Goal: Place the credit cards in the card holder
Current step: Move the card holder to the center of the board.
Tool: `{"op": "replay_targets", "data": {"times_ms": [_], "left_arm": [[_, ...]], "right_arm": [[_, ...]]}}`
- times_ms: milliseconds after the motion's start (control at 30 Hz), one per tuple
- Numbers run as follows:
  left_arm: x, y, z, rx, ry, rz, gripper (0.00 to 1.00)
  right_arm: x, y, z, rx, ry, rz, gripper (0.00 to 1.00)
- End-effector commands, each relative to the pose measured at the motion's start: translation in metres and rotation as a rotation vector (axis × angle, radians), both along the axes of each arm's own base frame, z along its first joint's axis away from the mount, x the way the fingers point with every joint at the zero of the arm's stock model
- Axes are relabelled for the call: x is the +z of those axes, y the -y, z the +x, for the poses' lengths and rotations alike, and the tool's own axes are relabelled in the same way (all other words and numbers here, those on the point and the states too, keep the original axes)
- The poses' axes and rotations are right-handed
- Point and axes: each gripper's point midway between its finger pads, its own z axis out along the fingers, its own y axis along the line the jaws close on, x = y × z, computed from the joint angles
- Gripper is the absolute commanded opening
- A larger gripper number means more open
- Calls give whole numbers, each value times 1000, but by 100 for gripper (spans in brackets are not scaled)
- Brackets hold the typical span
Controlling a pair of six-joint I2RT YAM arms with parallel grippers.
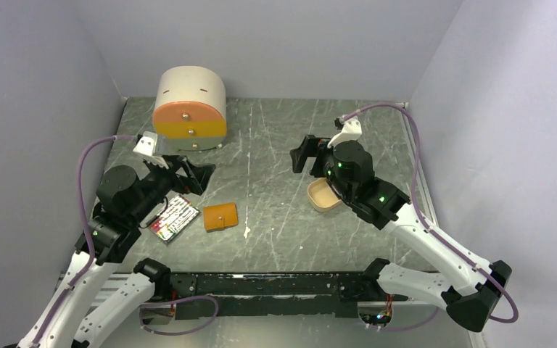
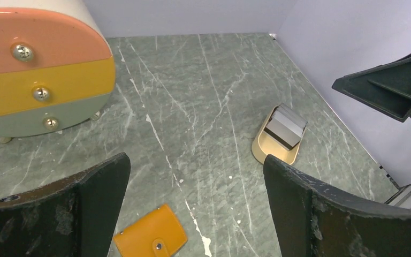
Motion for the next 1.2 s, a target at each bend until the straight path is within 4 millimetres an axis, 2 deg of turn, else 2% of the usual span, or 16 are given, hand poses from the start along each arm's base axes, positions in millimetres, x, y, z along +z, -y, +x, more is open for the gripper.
{"op": "replay_targets", "data": {"times_ms": [0,200,300,433,567,700,867,933,1033,1167], "left_arm": [[9,-2,0,6,26,-9,100],[5,-3,2,16,11,1,100],[-6,-6,8,40,-13,28,98],[-55,-13,25,127,-212,104,93],[-99,-4,28,102,-422,185,89],[-142,2,30,125,-604,194,86],[-203,11,19,117,-778,168,79],[-223,14,13,115,-835,158,76],[-246,16,6,107,-901,162,75],[-269,21,-1,71,-952,172,82]], "right_arm": [[3,8,2,-35,4,8,100],[3,6,-1,-21,6,19,100],[4,4,-1,-11,12,27,100],[3,1,-2,3,5,28,100],[2,0,-4,14,12,38,100],[7,1,-5,17,25,49,100],[9,2,-9,31,27,51,100],[-4,3,-11,34,4,36,100],[-4,6,-13,30,8,41,100],[0,10,-16,30,37,50,100]]}}
